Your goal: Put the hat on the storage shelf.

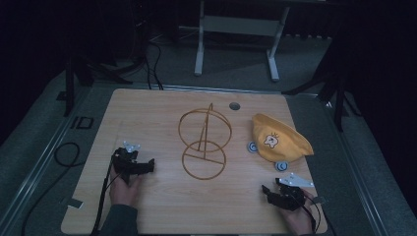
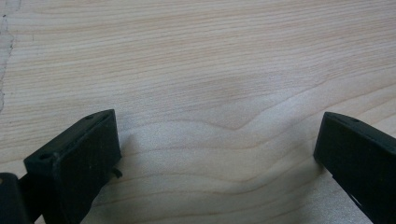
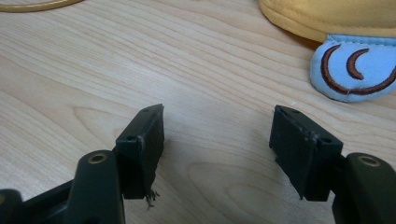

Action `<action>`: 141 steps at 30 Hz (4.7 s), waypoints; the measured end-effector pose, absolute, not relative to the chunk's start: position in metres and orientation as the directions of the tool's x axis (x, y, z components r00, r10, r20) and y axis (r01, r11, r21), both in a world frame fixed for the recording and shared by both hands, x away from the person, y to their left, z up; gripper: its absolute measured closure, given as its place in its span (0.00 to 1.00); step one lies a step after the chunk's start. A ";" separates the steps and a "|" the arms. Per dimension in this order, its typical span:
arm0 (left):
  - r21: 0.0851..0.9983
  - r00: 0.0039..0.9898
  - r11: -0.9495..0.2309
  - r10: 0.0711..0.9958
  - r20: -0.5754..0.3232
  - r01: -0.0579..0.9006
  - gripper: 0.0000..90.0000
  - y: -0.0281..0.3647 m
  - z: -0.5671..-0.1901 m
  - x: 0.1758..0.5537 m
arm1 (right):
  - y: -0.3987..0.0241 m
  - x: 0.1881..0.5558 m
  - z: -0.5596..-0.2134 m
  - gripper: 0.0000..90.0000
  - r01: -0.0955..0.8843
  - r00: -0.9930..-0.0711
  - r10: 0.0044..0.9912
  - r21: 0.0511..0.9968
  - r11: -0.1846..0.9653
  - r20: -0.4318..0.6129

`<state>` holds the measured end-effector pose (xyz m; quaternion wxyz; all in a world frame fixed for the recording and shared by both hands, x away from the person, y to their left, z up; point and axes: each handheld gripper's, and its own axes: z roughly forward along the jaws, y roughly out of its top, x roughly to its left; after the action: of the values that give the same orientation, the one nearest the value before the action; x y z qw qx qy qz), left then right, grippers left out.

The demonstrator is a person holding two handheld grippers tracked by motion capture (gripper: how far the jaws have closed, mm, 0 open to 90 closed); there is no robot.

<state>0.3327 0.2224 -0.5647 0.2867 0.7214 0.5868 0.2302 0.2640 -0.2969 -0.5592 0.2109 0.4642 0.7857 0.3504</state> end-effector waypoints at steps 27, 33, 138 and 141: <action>0.683 0.205 -0.147 0.979 -0.005 0.715 0.00 0.222 -0.565 0.333 | -0.298 0.263 -0.553 0.50 0.601 -0.520 0.854 0.709 0.369 -0.004; 0.684 0.205 -0.146 0.979 -0.005 0.715 0.00 0.222 -0.565 0.333 | -0.300 0.261 -0.549 0.52 0.608 -0.505 0.862 0.688 0.396 -0.050; 0.683 0.210 -0.151 0.978 -0.004 0.715 0.00 0.221 -0.565 0.333 | -0.313 0.332 -0.548 0.70 0.664 -0.267 0.963 0.719 0.203 -0.025; 0.683 0.210 -0.151 0.978 -0.004 0.715 0.00 0.221 -0.565 0.333 | -0.312 0.330 -0.545 0.72 0.648 -0.278 0.960 0.732 0.209 -0.029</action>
<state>0.3332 0.2213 -0.5646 0.2866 0.7233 0.5850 0.2293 0.3295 -0.3124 -0.5449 0.2506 0.5462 0.7361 0.3114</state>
